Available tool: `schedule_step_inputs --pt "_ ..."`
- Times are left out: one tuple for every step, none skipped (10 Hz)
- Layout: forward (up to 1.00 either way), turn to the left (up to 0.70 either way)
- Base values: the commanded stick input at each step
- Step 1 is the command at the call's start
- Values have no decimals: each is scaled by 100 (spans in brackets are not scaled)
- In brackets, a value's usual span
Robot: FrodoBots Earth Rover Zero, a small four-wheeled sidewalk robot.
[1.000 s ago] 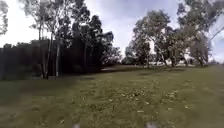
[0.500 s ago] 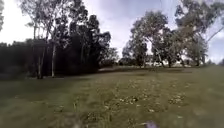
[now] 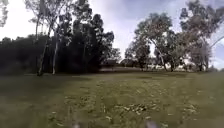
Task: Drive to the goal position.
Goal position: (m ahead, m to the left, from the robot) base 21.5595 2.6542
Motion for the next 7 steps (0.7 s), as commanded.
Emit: schedule_step_inputs --pt "70 0" --pt "70 0" --pt "70 0" --pt "70 0" --pt "70 0" --pt "70 0" --pt "70 0"
